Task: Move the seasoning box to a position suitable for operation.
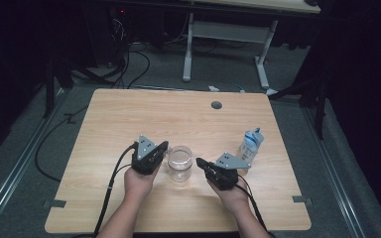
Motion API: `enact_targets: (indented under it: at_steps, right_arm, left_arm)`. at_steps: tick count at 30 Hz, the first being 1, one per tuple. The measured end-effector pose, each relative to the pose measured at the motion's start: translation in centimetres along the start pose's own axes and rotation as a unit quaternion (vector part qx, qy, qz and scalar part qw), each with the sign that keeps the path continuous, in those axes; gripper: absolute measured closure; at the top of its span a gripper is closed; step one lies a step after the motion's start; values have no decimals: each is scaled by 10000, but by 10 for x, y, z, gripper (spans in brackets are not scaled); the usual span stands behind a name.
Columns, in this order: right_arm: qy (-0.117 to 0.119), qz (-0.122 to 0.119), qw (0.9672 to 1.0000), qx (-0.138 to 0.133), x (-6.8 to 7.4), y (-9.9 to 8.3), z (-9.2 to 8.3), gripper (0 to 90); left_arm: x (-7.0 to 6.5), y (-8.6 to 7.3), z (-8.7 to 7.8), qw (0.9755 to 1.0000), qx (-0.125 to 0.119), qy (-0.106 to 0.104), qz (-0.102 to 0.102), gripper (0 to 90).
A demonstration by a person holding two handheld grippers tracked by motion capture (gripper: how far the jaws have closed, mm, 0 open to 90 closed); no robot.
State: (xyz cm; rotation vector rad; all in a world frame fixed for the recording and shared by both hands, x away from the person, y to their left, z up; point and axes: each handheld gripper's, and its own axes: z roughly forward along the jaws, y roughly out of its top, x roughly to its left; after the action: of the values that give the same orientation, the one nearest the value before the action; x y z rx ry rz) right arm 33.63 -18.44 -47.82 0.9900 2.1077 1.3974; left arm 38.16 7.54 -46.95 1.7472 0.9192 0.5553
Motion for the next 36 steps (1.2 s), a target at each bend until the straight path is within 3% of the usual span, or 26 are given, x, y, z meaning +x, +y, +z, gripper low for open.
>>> enact_targets:
  at_steps: [6, 7, 10, 14, 17, 20, 21, 25, 28, 32, 33, 36]
  right_arm:
    - [58, -34, 10000, 32, 2, 0, 2, 892]
    - [72, -41, 10000, 14, 3, 0, 2, 892]
    - [115, -56, 9999, -53, 5, 2, 2, 892]
    - [198, -99, 9997, -126, 9, 6, 4, 892]
    - [240, -124, 9996, -130, 12, 8, 8, 892]
    - [259, -147, 9995, -141, 14, 9, 9, 892]
    - [262, -142, 9994, -156, 14, 10, 9, 892]
    - [275, -146, 9994, -172, 13, 11, 9, 892]
    - [285, -168, 9993, -176, 15, 12, 9, 892]
    - [284, -196, 9992, -177, 17, 13, 7, 892]
    - [277, -207, 9992, -178, 17, 13, 7, 892]
    - [270, -200, 9993, -168, 17, 13, 7, 892]
  left_arm:
    - [1, -1, 2, 10000, 6, 2, -18, 900]
    - [2, -1, 3, 9999, -57, -99, 48, 900]
    - [1, -2, 3, 10000, -18, -54, -19, 900]
    - [2, -1, 3, 9999, -51, -102, 38, 900]
    - [1, -2, 0, 10000, 14, -10, -63, 900]
    - [0, -3, -7, 9999, -93, -14, -112, 895]
    - [0, -4, -11, 9998, -112, -26, -162, 851]
    - [-1, -12, -25, 9995, -125, -78, -265, 823]
    - [-5, -26, -38, 9997, -36, -22, -240, 795]
    - [-8, -35, -44, 9992, 74, -71, -392, 747]
    - [-11, -38, -46, 9986, 137, -179, -479, 715]
    - [-19, -40, -46, 9982, 254, -327, -427, 613]
